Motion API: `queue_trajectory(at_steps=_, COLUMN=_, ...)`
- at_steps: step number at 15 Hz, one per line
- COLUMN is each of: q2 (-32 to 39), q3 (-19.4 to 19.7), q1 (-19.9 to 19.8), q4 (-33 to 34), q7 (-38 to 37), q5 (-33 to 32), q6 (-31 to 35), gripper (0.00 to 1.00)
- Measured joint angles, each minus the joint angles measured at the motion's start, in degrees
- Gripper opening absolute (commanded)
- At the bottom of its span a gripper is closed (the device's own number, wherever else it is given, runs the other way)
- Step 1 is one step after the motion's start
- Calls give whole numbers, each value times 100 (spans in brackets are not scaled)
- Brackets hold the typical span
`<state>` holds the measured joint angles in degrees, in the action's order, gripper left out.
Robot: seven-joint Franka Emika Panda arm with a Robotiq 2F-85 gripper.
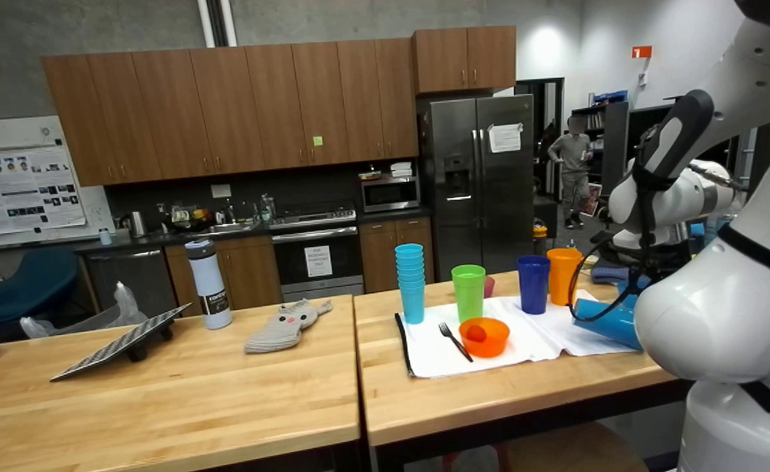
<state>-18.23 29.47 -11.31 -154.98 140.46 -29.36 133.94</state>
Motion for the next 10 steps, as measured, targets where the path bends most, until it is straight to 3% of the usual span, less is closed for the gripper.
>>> queue_trajectory(at_steps=6, q2=33, q3=22, q1=-859, q4=-443, q7=738, q5=-170, q6=1561, gripper=100)
queue_trajectory(at_steps=8, q2=80, q3=214, q1=-823, q4=-473, q7=892, q5=-150, q6=1861, gripper=100)
queue_trajectory(at_steps=10, q2=86, q3=658, q1=-436, q4=-463, q7=884, q5=-175, q6=2043, gripper=100)
